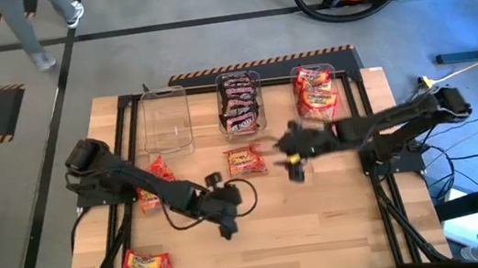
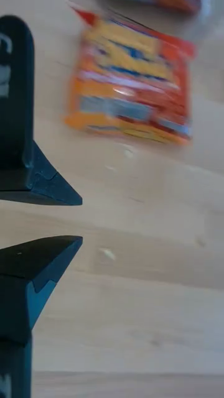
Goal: Sort Maruchan noodles
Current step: Put the red noodle pack into the right transparent bin
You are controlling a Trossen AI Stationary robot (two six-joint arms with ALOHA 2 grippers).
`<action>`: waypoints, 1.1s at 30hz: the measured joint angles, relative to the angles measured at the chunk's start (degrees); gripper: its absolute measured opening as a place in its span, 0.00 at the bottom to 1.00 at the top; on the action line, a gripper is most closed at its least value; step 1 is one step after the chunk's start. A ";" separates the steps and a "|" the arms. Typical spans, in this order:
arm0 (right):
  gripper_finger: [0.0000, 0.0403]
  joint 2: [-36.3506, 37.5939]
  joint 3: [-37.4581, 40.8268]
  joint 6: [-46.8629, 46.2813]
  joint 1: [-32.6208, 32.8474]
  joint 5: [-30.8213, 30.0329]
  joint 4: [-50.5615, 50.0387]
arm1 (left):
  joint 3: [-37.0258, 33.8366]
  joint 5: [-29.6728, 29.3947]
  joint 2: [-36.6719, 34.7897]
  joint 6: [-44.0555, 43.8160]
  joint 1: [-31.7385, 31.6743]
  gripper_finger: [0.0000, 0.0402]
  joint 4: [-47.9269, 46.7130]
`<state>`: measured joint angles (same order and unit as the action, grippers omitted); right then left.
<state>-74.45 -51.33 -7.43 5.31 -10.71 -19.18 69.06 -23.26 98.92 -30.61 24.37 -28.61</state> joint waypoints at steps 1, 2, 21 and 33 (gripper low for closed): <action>0.59 -0.31 2.24 -0.38 1.83 -0.16 4.67 | 0.00 0.07 -0.91 -1.38 0.53 0.21 -2.69; 0.59 -0.71 4.36 -1.00 3.57 -0.18 9.81 | 0.00 0.11 -1.90 -3.01 1.22 0.21 -5.51; 0.59 -21.90 13.74 -1.30 16.47 -5.60 56.51 | -0.02 14.47 -7.04 -34.90 12.99 0.27 -21.51; 0.59 -25.66 11.85 -1.28 16.47 -4.69 56.63 | -0.04 2.58 -3.26 -21.00 11.20 0.54 -16.04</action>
<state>-100.10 -39.48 -8.71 21.78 -15.40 37.45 69.01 -20.68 95.66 -51.61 35.56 -44.65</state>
